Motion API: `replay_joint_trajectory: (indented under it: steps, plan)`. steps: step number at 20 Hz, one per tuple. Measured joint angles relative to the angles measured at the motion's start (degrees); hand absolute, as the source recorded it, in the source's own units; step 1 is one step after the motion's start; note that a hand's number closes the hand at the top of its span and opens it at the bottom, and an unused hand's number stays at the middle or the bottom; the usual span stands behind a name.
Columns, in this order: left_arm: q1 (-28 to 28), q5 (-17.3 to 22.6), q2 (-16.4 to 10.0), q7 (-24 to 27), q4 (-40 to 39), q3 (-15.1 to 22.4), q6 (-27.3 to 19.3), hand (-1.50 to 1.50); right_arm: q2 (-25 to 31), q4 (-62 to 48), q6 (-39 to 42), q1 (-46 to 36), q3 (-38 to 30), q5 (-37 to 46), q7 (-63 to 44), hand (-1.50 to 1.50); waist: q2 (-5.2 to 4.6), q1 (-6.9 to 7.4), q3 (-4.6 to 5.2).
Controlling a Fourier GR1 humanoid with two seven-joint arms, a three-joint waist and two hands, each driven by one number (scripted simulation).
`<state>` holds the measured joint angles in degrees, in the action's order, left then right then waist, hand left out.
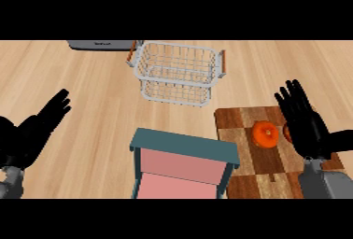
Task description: Pick the squash from the cutting board and place it in the tiered basket
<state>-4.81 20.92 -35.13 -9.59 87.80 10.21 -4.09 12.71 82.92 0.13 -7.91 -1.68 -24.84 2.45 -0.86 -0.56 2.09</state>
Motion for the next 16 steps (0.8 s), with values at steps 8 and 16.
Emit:
replay_joint_trajectory:
  steps: [8, 16]
  plan:
    - [-2.0, -3.5, 10.2, 8.7, -1.9, 4.8, -1.1, 0.0, 0.6, -8.6, -11.8, -10.6, 6.1, 16.1, -3.6, -1.5, 0.32, 1.56, -1.58]
    - [-1.8, -5.9, 16.3, 14.1, -6.5, 6.5, -0.7, 0.0, -4.6, -15.1, -17.5, -15.0, 8.2, 22.8, 5.0, -1.5, 0.73, 0.8, -2.01]
